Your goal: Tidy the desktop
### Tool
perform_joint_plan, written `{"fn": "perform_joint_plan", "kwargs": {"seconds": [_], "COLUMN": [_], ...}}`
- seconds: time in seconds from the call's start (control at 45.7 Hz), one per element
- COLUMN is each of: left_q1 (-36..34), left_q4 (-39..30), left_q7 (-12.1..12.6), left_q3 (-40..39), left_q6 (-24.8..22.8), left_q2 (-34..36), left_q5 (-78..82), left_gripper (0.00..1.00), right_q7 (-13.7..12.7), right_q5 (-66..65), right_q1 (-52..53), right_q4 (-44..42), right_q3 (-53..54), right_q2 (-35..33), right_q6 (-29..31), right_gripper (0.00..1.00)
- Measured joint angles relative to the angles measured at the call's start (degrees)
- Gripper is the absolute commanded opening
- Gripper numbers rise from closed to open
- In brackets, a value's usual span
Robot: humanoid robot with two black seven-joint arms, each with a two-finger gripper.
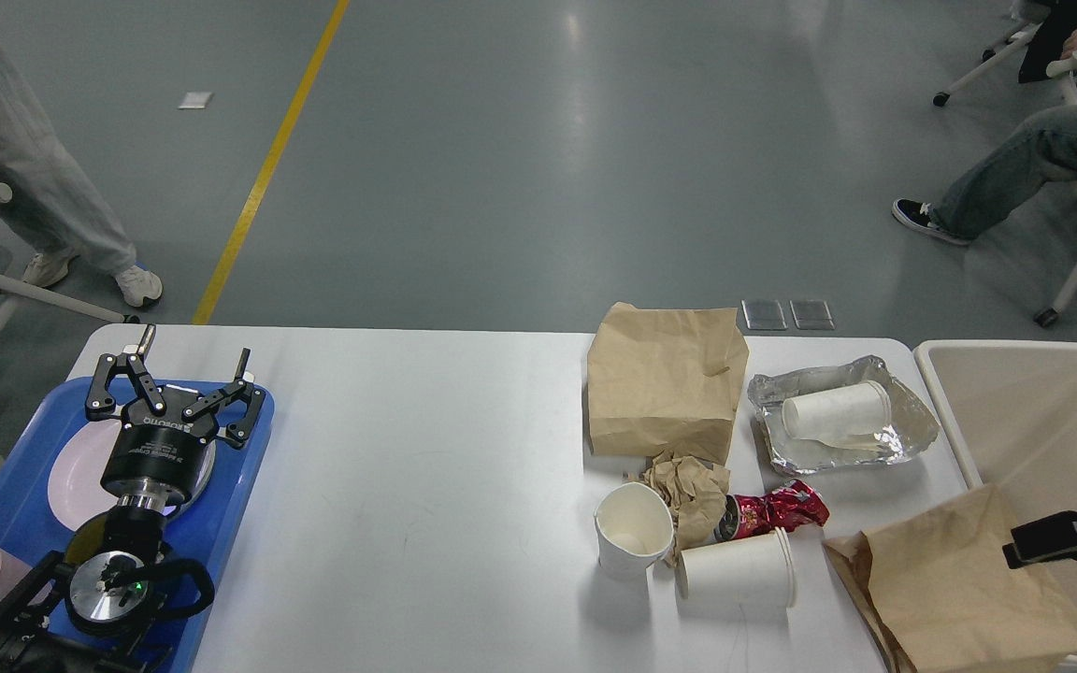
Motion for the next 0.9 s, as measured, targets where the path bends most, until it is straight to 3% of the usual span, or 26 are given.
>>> {"fn": "perform_joint_plan", "kwargs": {"seconds": [0.219,0.438,0.679,0.897], "left_q1": [0.00,0.00,-0.02,-0.03], "left_q4": [0.00,0.00,0.00,0.00], "left_q7": [0.00,0.00,0.00,0.00], "left_q3": [-0.03,-0.06,-0.05,-0.04], "left_q6": [0.00,0.00,0.00,0.00], "left_q2": [0.00,0.00,0.00,0.00], "left_q5": [0.01,0.01,0.00,0.01], "left_gripper": [0.96,0.96,0.96,0.96], "right_q7": [0.63,0.28,0.27,0.26], "right_q5": [0.51,9.85,11.61,11.77], "right_q1": [-7.68,-20.47,-22.92,-27.48], "right_q4": [-4.32,-13.90,-14.96,-15.08], "right_q3": [5.35,8.27,8.71,8.88], "right_q2": [0.77,5.34,6.63,8.46], "right_q6": [-1.52,-7.60,-9.07,-17.18], "right_gripper": [1.00,1.00,1.00,1.00]}}
